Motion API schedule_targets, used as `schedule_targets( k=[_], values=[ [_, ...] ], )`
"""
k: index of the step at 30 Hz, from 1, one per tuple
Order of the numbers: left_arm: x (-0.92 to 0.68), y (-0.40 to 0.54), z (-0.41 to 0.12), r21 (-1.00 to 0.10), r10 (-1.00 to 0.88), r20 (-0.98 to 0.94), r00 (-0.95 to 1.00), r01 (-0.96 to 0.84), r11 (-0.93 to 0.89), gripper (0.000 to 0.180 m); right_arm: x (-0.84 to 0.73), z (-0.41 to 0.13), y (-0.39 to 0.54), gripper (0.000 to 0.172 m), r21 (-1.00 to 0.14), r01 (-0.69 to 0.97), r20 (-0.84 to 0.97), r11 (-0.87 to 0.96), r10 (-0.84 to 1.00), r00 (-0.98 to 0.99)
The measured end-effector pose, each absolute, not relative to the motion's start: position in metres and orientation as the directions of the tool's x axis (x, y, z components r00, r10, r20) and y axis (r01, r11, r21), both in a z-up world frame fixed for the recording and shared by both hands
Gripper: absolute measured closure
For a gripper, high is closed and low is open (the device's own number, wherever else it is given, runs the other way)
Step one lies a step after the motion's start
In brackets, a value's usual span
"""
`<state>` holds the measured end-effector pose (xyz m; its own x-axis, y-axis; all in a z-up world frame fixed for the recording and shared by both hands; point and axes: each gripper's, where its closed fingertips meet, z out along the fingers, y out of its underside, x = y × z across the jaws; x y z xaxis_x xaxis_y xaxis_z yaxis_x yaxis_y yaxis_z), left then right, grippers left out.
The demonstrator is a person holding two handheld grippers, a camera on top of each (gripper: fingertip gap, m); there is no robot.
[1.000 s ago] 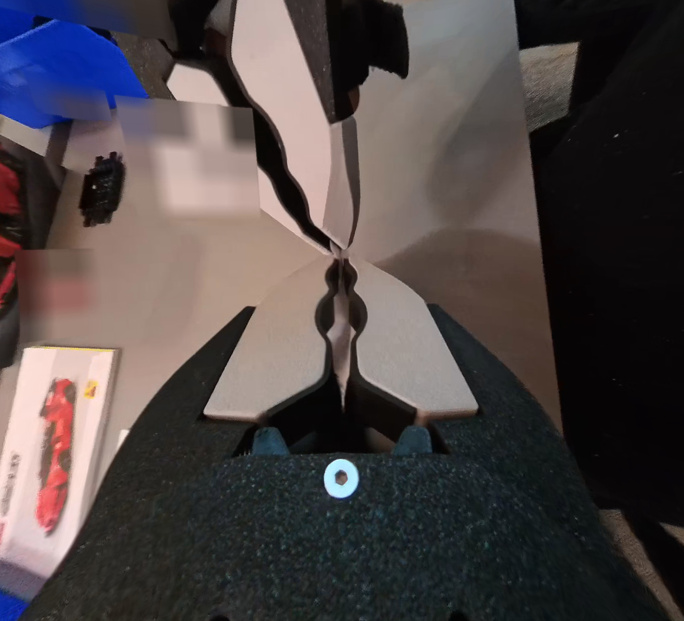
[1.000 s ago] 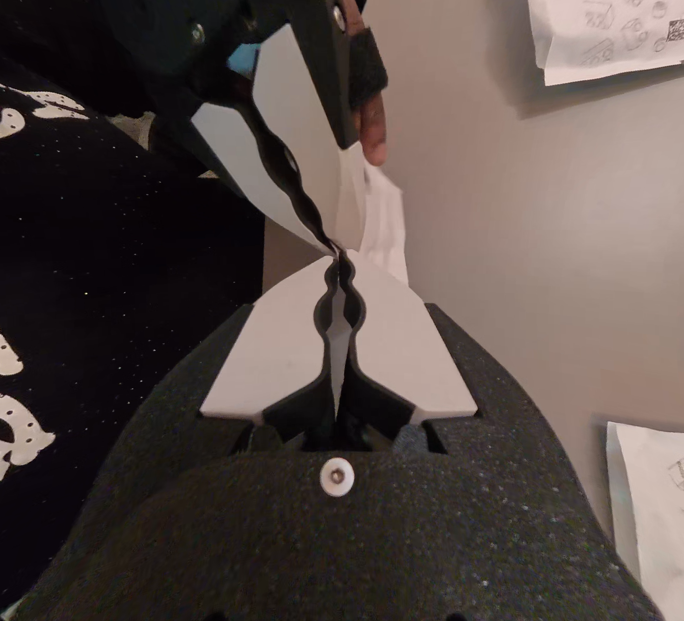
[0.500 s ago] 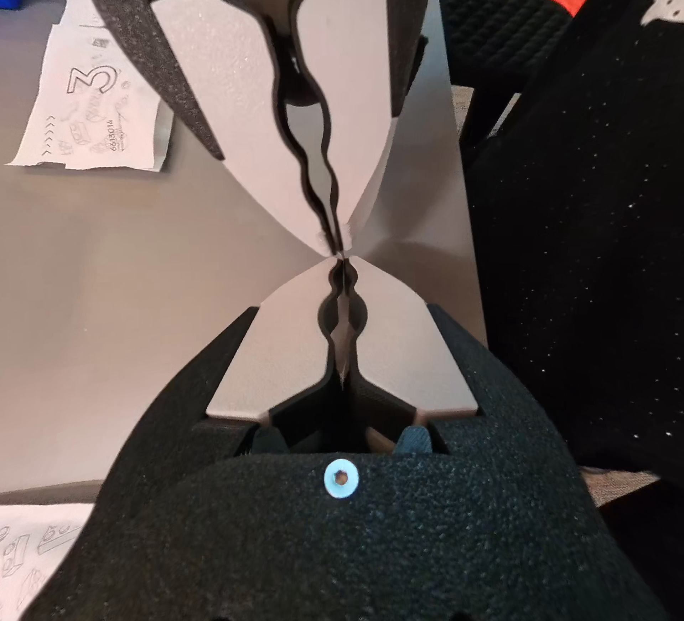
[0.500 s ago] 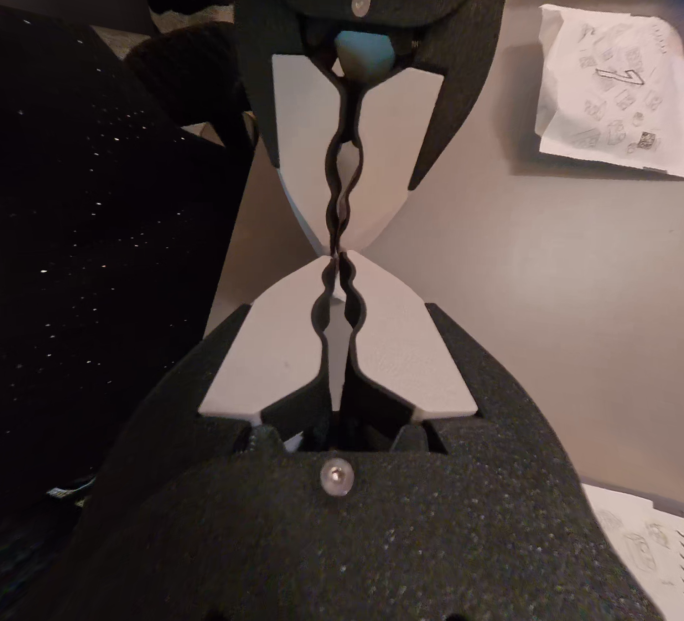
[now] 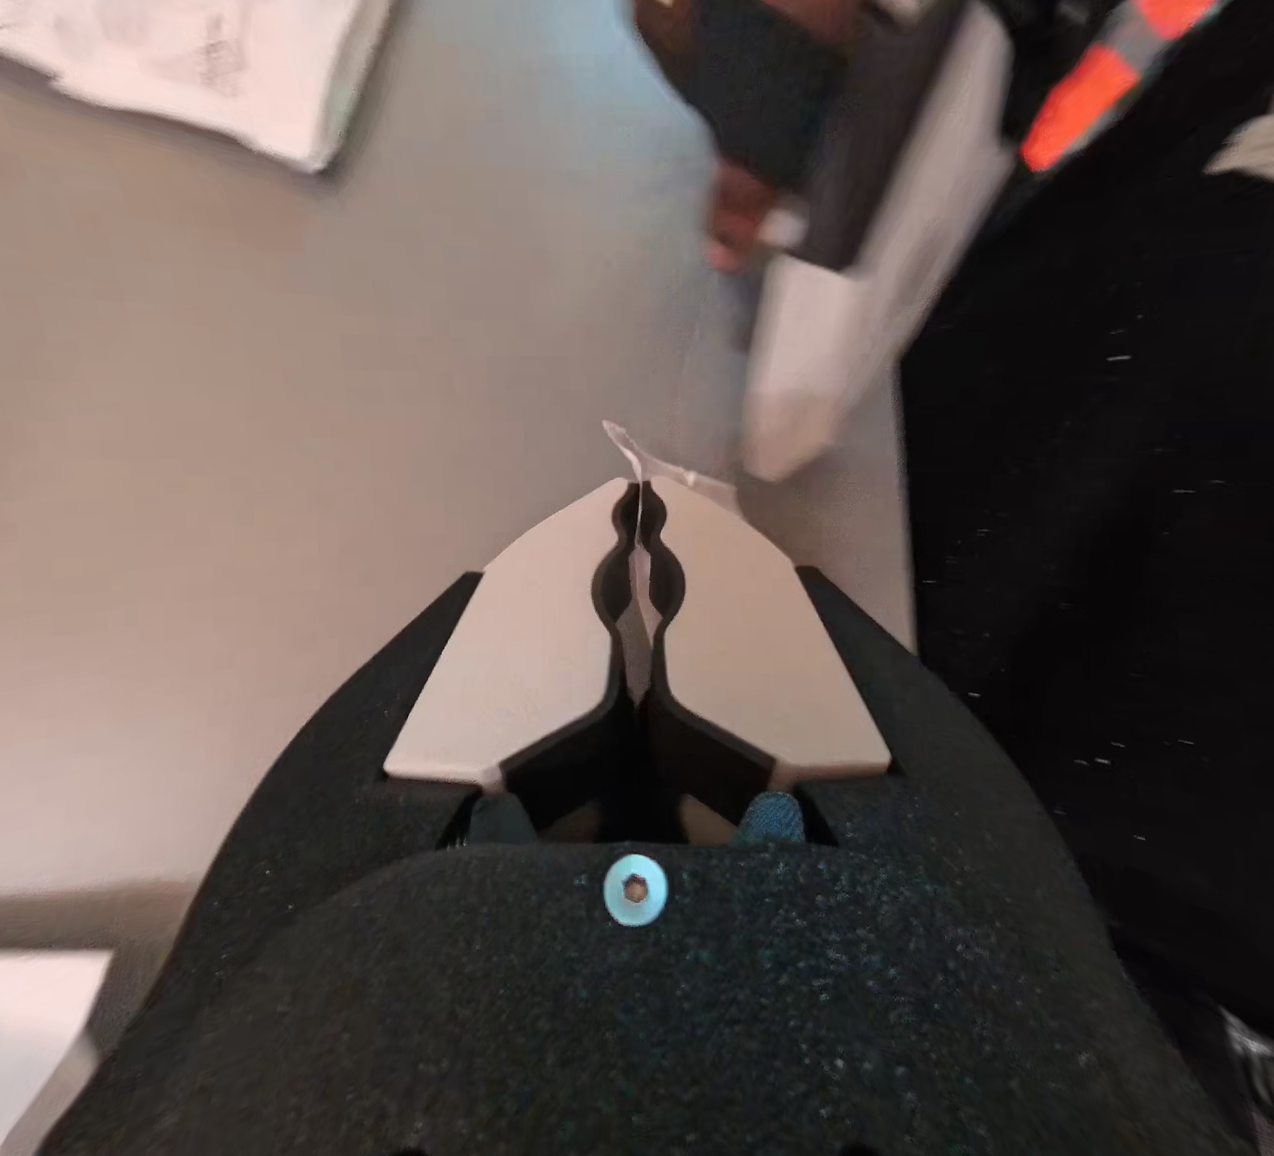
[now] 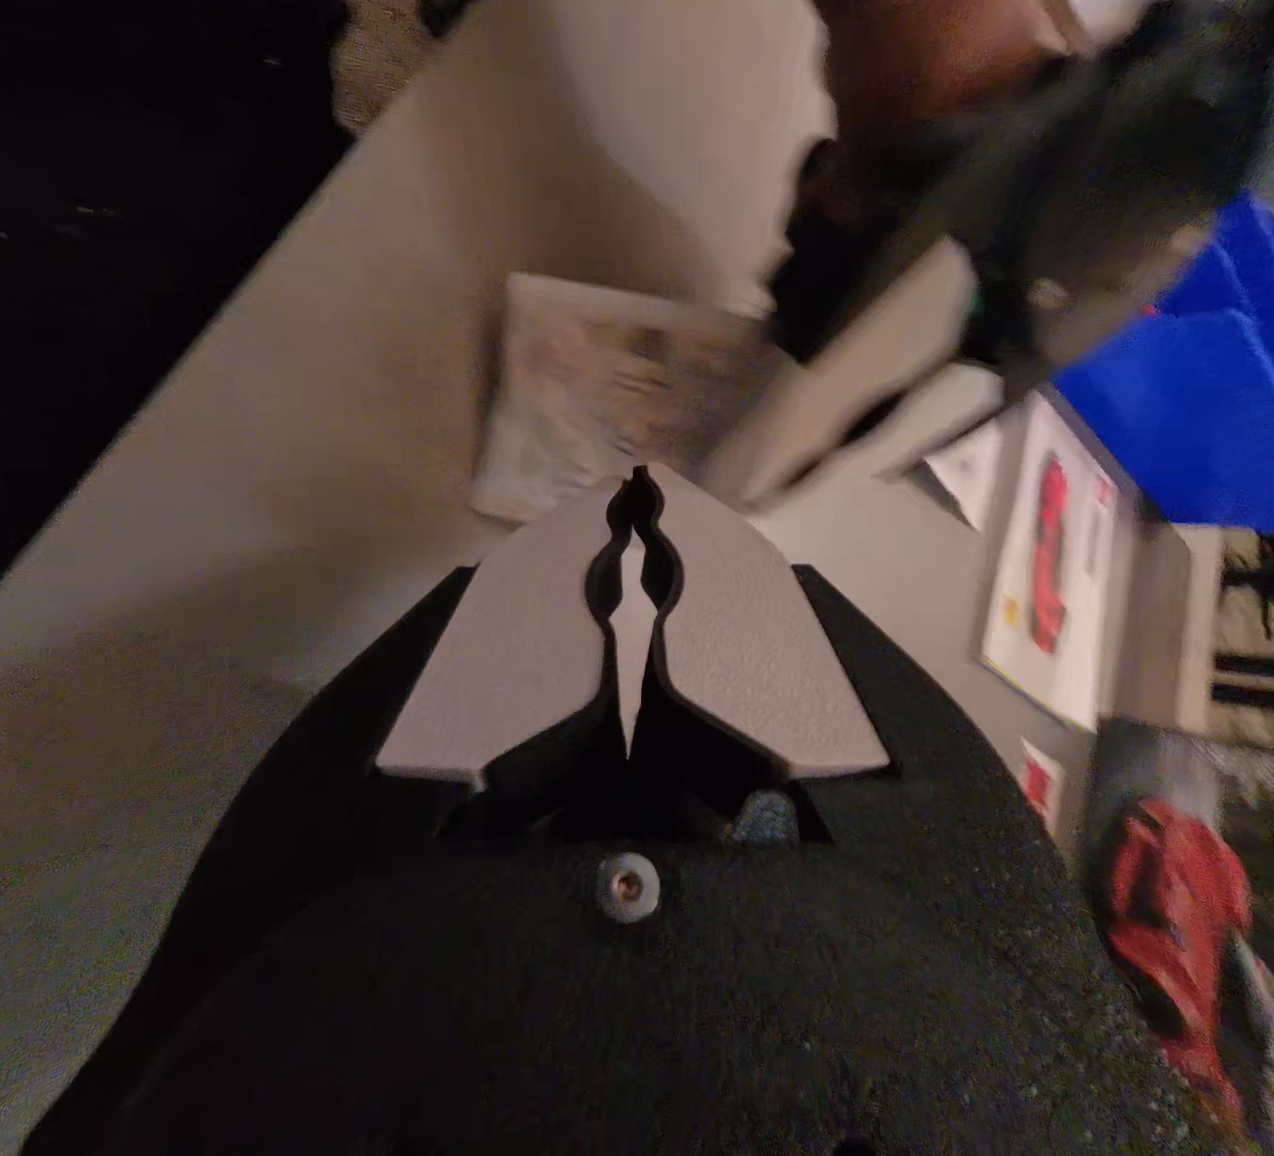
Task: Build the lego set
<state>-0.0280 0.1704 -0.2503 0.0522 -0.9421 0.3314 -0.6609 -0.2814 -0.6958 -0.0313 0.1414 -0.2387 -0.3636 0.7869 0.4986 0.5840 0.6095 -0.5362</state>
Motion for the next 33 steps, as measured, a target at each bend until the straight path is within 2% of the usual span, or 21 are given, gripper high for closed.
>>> schedule_targets(
  k=[2, 3, 5, 6, 10, 11, 12, 13, 14, 17, 21, 26, 33],
  values=[
    [-0.034, 0.175, -0.238, -0.726, -0.932, 0.362, 0.037, -0.616, -0.306, 0.18, -0.032, -0.253, 0.142, 0.172, -0.473, 0.601, 0.574, 0.645, 0.742, -0.346],
    [-0.037, 0.172, -0.23, -0.741, -0.945, 0.327, 0.02, -0.615, -0.269, 0.18, -0.029, -0.251, 0.151, 0.172, -0.52, 0.622, 0.552, 0.586, 0.786, -0.278],
    [-0.041, 0.171, -0.222, -0.744, -0.964, 0.265, 0.023, -0.632, -0.219, 0.18, -0.023, -0.239, 0.166, 0.172, -0.739, 0.613, 0.281, 0.281, 0.955, -0.099],
    [-0.043, 0.17, -0.222, -0.734, -0.966, 0.257, 0.026, -0.645, -0.213, 0.18, -0.022, -0.226, 0.174, 0.172, -0.805, 0.558, 0.219, 0.203, 0.975, -0.039],
    [-0.042, 0.169, -0.225, -0.716, -0.974, 0.226, 0.034, -0.672, -0.189, 0.18, -0.03, -0.206, 0.174, 0.172, -0.861, 0.5, 0.08, 0.095, 0.995, -0.053],
    [-0.042, 0.168, -0.225, -0.713, -0.977, 0.211, 0.033, -0.678, -0.177, 0.18, -0.035, -0.205, 0.17, 0.151, -0.864, 0.5, 0.024, 0.059, 0.997, -0.076],
    [-0.041, 0.166, -0.225, -0.712, -0.98, 0.199, 0.026, -0.683, -0.162, 0.18, -0.038, -0.209, 0.169, 0.114, -0.848, 0.531, -0.035, 0.008, 0.997, -0.071],
    [-0.04, 0.165, -0.224, -0.711, -0.982, 0.187, 0.025, -0.686, -0.153, 0.18, -0.04, -0.214, 0.168, 0.108, -0.824, 0.567, -0.076, -0.014, 0.993, -0.086],
    [-0.04, 0.164, -0.224, -0.711, -0.984, 0.176, 0.026, -0.688, -0.146, 0.18, -0.041, -0.214, 0.169, 0.116, -0.822, 0.569, -0.068, -0.001, 0.993, -0.095],
    [-0.04, 0.163, -0.224, -0.709, -0.988, 0.154, 0.026, -0.693, -0.128, 0.18, -0.045, -0.209, 0.165, 0.159, -0.833, 0.551, -0.041, 0.046, 0.989, -0.144],
    [-0.039, 0.161, -0.223, -0.712, -0.992, 0.129, 0.013, -0.695, -0.102, 0.18, -0.049, -0.213, 0.165, 0.16, -0.813, 0.58, -0.037, 0.062, 0.987, -0.157],
    [-0.04, 0.159, -0.224, -0.717, -0.991, 0.13, 0.006, -0.69, -0.099, 0.18, -0.048, -0.216, 0.163, 0.169, -0.785, 0.607, 0.013, 0.122, 0.983, -0.182],
    [-0.043, 0.152, -0.223, -0.718, -0.976, 0.214, -0.041, -0.685, -0.128, 0.18, -0.049, -0.216, 0.156, 0.171, -0.696, 0.632, 0.228, 0.342, 0.939, -0.258]
  ],
)
